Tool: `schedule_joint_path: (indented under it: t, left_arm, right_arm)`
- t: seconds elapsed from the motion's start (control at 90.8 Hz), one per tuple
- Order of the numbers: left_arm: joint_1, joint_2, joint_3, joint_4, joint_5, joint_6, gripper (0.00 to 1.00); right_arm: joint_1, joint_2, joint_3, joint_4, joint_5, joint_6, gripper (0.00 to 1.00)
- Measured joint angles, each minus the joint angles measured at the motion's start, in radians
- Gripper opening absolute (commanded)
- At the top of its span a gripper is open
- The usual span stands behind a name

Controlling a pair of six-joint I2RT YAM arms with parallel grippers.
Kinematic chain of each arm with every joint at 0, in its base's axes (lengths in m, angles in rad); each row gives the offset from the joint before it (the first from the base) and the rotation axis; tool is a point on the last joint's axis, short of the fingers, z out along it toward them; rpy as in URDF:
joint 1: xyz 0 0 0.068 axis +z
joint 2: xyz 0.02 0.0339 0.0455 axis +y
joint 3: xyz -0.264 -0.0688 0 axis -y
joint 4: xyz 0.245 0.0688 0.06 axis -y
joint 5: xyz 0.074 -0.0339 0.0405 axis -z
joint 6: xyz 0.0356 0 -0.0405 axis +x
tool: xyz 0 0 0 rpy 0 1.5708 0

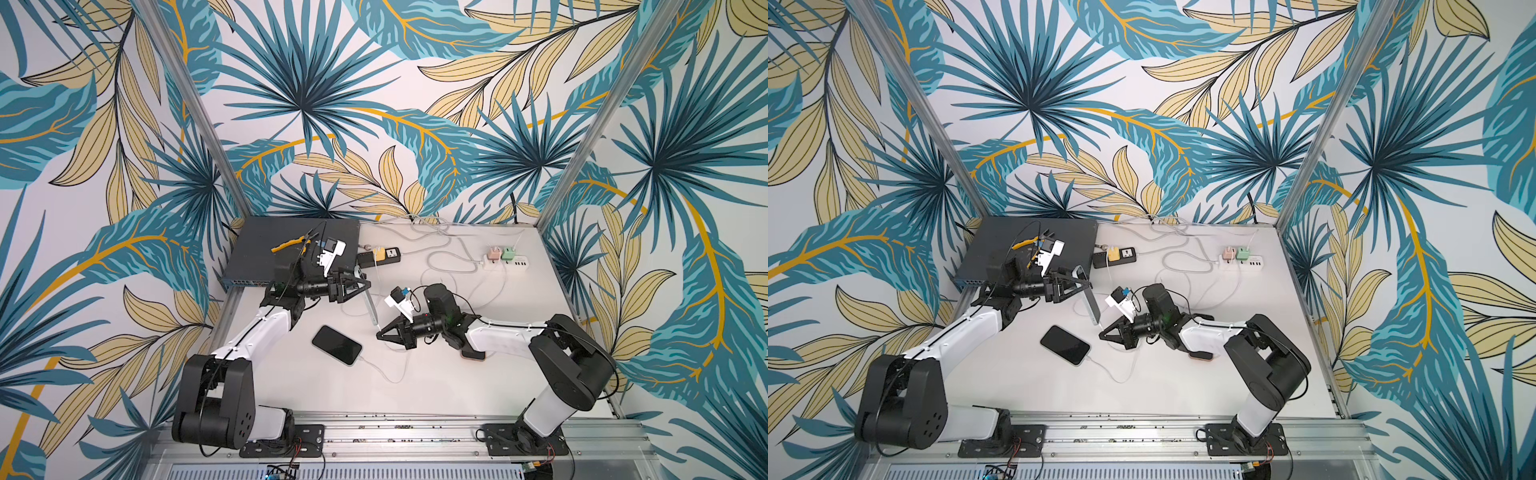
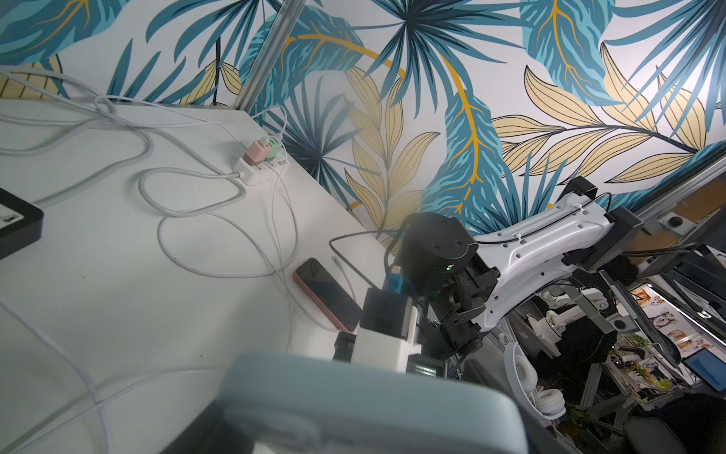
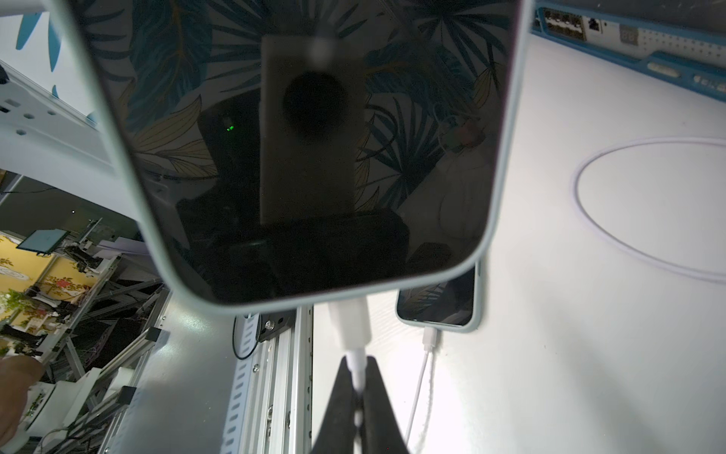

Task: Unplug the charging cable from the phone
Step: Remove the charging cable from the phone.

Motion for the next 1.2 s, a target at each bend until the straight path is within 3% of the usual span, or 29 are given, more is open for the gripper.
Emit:
schedule_joint_path:
  t: [0.937,1.036,1.201]
  left_arm:
    - [0.033,0.0,-0.002,0.043,0.012,-0.028,0.39]
    - [0.033,0.0,-0.002,0.047,0.012,-0.029,0.39]
    - [0.034,0.0,-0.002,0.048,0.015,-0.031,0.39]
  right_arm:
    - [-0.002,0.0,0.0,-0.003,0.009,-0.009,0.0]
    - [-0.004,0.0,0.0,-0.011,0.061,0.002,0.01]
    - [-0.01,0.0,0.022,-0.091,0.257,0.027,0.03]
